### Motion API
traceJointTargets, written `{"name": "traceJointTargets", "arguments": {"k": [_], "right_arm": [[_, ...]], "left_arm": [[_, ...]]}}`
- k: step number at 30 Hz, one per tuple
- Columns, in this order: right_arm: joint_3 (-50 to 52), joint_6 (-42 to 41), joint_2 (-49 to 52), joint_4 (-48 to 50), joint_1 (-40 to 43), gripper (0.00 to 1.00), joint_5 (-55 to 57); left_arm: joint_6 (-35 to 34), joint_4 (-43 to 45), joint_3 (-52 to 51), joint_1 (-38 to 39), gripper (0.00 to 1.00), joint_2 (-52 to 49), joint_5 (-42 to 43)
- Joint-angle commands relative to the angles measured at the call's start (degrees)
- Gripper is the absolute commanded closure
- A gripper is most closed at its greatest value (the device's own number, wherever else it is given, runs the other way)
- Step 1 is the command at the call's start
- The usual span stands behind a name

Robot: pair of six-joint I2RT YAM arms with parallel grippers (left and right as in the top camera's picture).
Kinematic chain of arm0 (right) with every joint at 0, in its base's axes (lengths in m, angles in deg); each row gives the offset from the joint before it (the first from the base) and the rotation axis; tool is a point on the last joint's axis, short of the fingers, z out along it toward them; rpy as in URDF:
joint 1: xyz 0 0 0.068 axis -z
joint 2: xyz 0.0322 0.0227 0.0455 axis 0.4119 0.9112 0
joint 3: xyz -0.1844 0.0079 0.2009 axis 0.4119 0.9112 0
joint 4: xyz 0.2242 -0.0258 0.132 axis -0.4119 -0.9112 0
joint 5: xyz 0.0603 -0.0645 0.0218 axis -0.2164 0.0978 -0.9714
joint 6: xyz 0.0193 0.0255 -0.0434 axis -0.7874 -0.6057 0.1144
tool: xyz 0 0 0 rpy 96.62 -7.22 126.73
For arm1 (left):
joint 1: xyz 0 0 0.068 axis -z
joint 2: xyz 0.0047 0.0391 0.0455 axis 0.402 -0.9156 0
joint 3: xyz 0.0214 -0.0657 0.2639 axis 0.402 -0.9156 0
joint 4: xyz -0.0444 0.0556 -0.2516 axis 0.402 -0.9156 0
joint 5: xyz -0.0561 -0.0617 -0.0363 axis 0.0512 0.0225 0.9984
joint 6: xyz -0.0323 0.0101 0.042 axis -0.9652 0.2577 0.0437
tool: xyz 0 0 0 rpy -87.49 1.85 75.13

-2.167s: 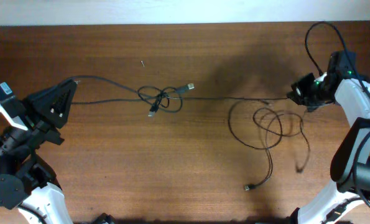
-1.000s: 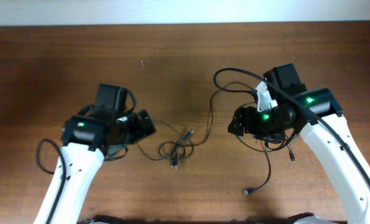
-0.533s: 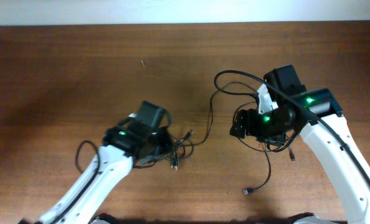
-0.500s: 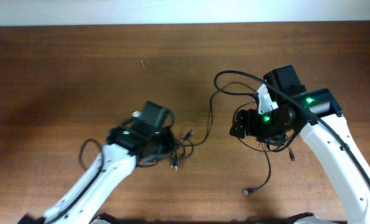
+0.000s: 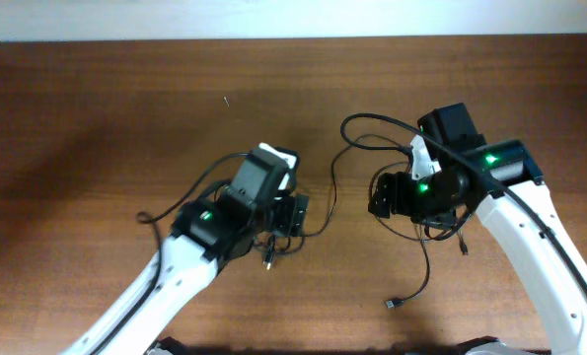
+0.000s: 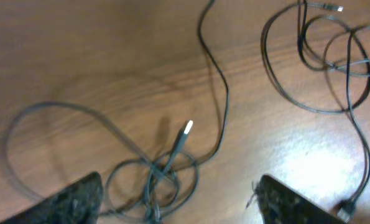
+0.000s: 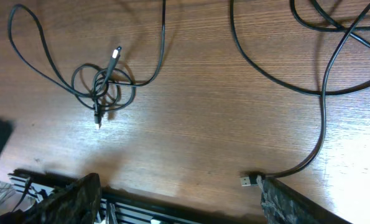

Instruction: Untangle cables

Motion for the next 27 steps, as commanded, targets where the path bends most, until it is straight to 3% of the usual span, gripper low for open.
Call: {"name": "traceJointTargets", "arguments": {"k": [1,2,4,5,6,8,11,13,16,20,22,24,26,27], "right_arm": [[0.0,-0.2,0.0,0.0,-0.3,0.18,3.7],[0.0,-0.2,0.0,0.0,-0.3,0.18,3.7],[0.0,-0.2,0.0,-0.1,-0.3,0.18,3.7],[0.0,-0.2,0.0,-0.2,-0.3,0.17,3.7],[0.0,-0.2,0.0,-0.1,-0.3,0.14,3.7],[0.0,-0.2,0.0,-0.1,-0.3,0.14,3.7],[0.0,-0.2,0.0,0.1,-0.3,0.13,3.7],[0.0,-0.2,0.0,0.1,-0.3,0.13,3.7],[0.0,-0.2,0.0,0.1,-0.3,0.13,3.7],[0.0,-0.2,0.0,0.1,-0.3,0.13,3.7],[0.0,-0.2,0.0,0.1,-0.3,0.12,3.7],[0.0,-0.2,0.0,0.1,-0.3,0.12,3.7],[0.0,-0.2,0.0,0.3,-0.3,0.12,3.7],[0.0,-0.2,0.0,0.3,-0.3,0.12,3.7]], "left_arm": [[1.7,-4.5,-0.3,0.1,0.38,0.6,-5.7],[3.8,-4.3,-1.2,0.1,0.5,-0.7,-5.7],[5.2,-4.3,-2.1,0.1,0.61,-5.5,-8.7],[5.2,-3.2,-2.1,0.1,0.75,-10.0,-12.3],[5.2,-1.8,-2.1,0.1,0.77,-13.0,-12.3],[5.6,-1.4,-2.1,0.1,0.69,-18.0,-12.2],[5.6,0.9,-2.1,0.1,0.71,-22.7,-10.7],[10.5,1.8,-2.1,0.1,0.53,-22.7,-3.4],[17.2,4.0,-2.1,0.1,0.61,-23.0,-1.4],[18.0,5.1,-2.1,0.1,0.64,-26.0,-2.2],[18.0,5.8,-2.1,0.1,0.74,-28.5,-7.4],[18.0,5.9,-2.1,0.1,0.76,-30.3,-7.7],[18.0,6.1,-2.1,0.1,1.0,-31.6,-7.7],[17.9,7.8,-2.0,0.1,1.0,-31.6,-7.7]]}}
